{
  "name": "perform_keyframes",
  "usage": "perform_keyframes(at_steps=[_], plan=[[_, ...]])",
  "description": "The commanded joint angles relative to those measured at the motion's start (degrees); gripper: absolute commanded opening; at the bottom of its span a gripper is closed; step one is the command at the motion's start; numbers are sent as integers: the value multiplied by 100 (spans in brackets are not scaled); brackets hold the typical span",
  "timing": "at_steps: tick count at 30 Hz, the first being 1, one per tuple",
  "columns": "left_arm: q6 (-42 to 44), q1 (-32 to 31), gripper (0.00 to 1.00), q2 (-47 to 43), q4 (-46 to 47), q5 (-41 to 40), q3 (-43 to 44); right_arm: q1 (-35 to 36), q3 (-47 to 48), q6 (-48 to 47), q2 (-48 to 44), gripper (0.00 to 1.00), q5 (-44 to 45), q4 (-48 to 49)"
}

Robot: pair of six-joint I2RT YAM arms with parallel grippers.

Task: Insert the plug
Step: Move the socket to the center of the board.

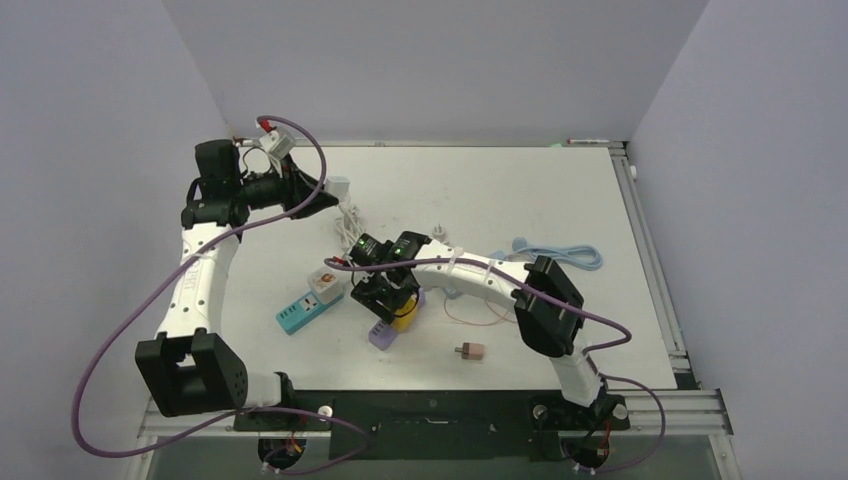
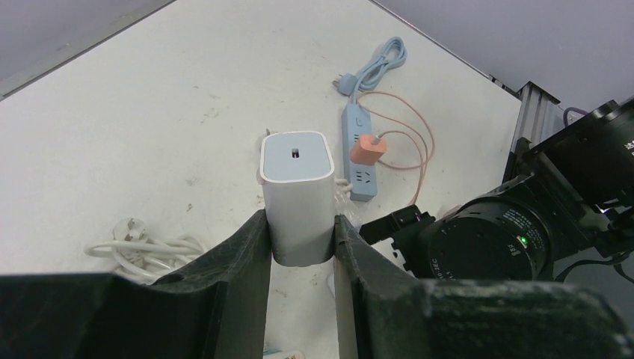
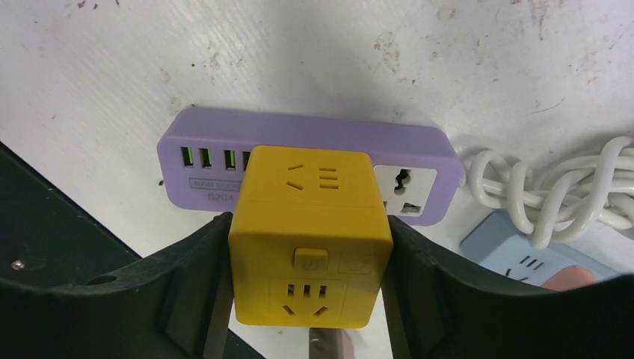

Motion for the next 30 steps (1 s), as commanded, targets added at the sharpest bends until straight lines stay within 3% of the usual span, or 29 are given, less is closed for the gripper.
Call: perform_keyframes(at_steps=[1,3,6,8,12,16,18,24,25,26,30], plan=[[178,83,0,-262,-96,247,-96,11,-428,287,-347,31,-286,653],[193,88,0,-276,-104,243,-126,9,-572,305,-301,39,-164,755],[179,89,0,-270,-59,231,-127,9,-770,351,-329,43,166,924],[161,99,0,-267,-38,219,-116,22,-923,417,-385,43,362,1076],[129,127,0,-241,-30,217,-67,223,-1445,476,-613,30,923,1461],[103,130,0,-273,-8,230,-47,339,-2101,593,-815,32,1041,1887],[98,125,0,-305,6,226,-56,381,-2290,641,-786,40,1088,2005],[210,123,0,-442,-93,243,-153,368,-2340,736,-1185,93,1414,2400],[235,123,0,-468,-89,250,-177,336,-2284,733,-1289,98,1448,2464],[249,127,0,-496,-87,270,-213,304,-2216,715,-1383,100,1469,2503],[546,84,0,-652,-245,353,-353,152,-1932,652,-1714,90,1403,2491]])
